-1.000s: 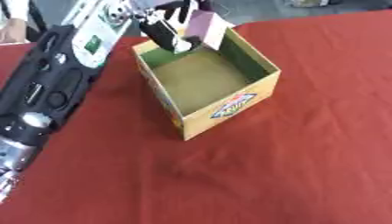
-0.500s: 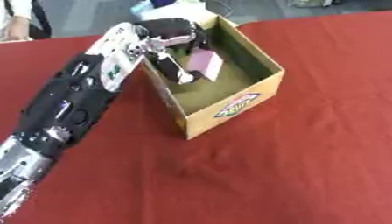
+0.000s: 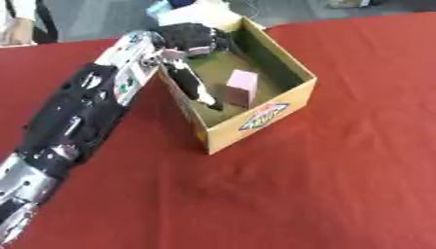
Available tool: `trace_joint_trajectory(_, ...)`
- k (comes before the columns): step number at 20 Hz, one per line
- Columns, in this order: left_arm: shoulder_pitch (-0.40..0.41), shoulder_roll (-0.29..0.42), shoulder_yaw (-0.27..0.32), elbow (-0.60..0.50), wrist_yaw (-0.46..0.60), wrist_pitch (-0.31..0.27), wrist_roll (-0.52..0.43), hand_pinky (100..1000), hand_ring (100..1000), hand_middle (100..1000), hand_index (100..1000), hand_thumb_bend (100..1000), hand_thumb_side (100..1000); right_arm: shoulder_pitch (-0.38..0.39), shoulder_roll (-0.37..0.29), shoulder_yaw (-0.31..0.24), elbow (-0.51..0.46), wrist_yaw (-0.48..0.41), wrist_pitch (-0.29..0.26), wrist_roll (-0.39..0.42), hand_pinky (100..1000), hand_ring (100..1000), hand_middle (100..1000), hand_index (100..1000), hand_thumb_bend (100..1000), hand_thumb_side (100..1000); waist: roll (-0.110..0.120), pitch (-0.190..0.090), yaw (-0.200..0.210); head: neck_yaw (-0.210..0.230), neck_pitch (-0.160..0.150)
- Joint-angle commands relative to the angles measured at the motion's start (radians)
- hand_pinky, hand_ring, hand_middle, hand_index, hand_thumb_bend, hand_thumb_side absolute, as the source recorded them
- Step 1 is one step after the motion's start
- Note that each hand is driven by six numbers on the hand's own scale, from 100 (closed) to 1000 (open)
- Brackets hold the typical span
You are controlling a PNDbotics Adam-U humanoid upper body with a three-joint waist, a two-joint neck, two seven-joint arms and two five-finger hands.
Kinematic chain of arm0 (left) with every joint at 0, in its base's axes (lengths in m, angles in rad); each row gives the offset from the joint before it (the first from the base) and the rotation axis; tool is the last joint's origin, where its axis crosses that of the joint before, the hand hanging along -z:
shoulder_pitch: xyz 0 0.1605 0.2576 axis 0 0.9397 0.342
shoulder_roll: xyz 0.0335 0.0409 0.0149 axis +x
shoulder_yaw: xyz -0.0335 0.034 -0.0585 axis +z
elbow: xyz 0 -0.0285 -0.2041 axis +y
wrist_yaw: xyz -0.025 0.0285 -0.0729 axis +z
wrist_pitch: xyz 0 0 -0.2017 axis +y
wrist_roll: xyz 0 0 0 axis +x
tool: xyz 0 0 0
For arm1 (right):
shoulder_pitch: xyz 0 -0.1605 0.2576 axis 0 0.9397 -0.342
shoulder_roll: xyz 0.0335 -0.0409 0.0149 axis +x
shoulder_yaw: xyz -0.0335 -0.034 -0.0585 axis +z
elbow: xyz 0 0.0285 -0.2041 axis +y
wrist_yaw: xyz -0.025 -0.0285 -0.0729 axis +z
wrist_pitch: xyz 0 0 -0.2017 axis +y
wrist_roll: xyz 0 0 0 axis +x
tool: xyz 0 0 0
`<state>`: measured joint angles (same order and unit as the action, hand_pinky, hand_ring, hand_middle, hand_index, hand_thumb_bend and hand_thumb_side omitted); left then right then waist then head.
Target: Pick up objects on the table and place them in the box.
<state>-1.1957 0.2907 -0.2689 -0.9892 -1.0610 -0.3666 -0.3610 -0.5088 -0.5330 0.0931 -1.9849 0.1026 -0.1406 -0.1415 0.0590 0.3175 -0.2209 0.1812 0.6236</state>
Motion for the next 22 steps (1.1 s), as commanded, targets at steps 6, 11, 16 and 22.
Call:
trace_joint_trajectory(6, -0.018, 0.063, 0.024, -0.131, 0.141, 0.023, 0.038, 710, 764, 741, 852, 527, 531, 0.01, -0.02, -0.013, -0.015, -0.001, 0.005, -0.004, 856, 774, 722, 790, 100, 1000, -0.016, -0.051, 0.02, -0.011, 0.032)
trace_joint_trajectory(11, 0.012, 0.133, 0.021, -0.287, 0.27, 0.075, 0.026, 680, 743, 729, 841, 429, 498, 0.022, -0.031, -0.018, -0.015, 0.004, 0.005, -0.008, 854, 775, 723, 790, 100, 1000, -0.017, -0.075, 0.045, -0.025, 0.059)
trace_joint_trajectory(16, 0.106, 0.245, 0.048, -0.533, 0.434, 0.16, 0.054, 668, 722, 719, 835, 369, 520, 0.037, -0.043, -0.029, -0.015, 0.013, 0.002, -0.019, 853, 775, 724, 791, 100, 1000, -0.02, -0.098, 0.078, -0.051, 0.084)
trace_joint_trajectory(22, 0.25, 0.376, 0.117, -0.775, 0.601, 0.279, 0.129, 650, 712, 734, 845, 288, 630, 0.051, -0.052, -0.036, -0.015, 0.021, 0.002, -0.027, 852, 776, 724, 792, 100, 1000, -0.029, -0.111, 0.105, -0.072, 0.093)
